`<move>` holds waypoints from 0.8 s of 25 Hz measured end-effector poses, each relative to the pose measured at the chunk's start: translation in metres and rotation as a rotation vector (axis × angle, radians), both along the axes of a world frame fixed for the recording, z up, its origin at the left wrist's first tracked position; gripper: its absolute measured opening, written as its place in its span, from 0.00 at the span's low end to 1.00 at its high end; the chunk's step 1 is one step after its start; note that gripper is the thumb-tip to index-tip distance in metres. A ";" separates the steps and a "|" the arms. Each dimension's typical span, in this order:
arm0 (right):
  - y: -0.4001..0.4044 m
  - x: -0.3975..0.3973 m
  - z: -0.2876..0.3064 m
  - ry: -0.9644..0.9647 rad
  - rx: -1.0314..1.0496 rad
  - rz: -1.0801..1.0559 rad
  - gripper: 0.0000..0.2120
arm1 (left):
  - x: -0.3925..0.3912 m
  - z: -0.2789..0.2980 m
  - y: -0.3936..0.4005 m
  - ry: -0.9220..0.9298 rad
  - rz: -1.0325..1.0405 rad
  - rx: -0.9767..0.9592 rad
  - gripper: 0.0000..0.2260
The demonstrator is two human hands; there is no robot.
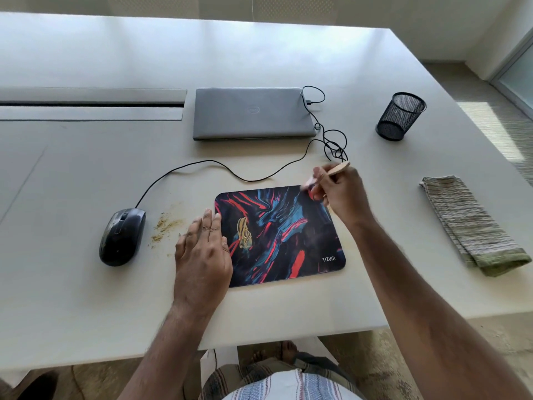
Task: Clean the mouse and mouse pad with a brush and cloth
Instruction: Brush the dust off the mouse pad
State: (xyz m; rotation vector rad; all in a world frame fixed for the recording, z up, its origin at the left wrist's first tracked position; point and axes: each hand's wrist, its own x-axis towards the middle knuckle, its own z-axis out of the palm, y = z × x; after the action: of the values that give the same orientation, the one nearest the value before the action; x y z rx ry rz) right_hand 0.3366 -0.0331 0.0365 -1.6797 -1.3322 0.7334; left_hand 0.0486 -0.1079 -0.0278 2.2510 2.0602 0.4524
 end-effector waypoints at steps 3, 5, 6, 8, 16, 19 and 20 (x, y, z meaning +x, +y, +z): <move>0.003 0.000 0.006 0.086 0.008 0.008 0.14 | 0.001 0.001 0.000 0.005 -0.005 0.001 0.25; -0.001 -0.001 0.006 0.206 -0.107 0.084 0.14 | 0.000 0.000 0.000 0.006 -0.007 0.002 0.25; -0.002 0.000 0.006 0.237 -0.127 0.057 0.13 | 0.000 0.000 0.001 0.010 -0.007 0.002 0.25; -0.002 0.007 0.007 0.235 -0.046 -0.058 0.10 | 0.000 0.000 0.000 0.017 -0.008 0.006 0.25; -0.010 0.020 0.007 0.133 -0.018 -0.061 0.11 | 0.000 -0.001 0.001 0.010 -0.011 0.013 0.25; -0.013 0.019 0.007 0.136 0.021 -0.030 0.11 | 0.000 -0.001 0.000 0.015 -0.008 0.023 0.25; -0.016 0.018 0.006 0.157 -0.023 0.017 0.12 | 0.000 -0.001 0.000 0.014 -0.007 0.021 0.25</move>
State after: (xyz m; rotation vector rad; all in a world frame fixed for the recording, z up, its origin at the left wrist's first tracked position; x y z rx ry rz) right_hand 0.3543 -0.0489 0.0423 -1.5957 -1.2340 0.8746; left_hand 0.0484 -0.1076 -0.0290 2.2793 2.0627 0.4619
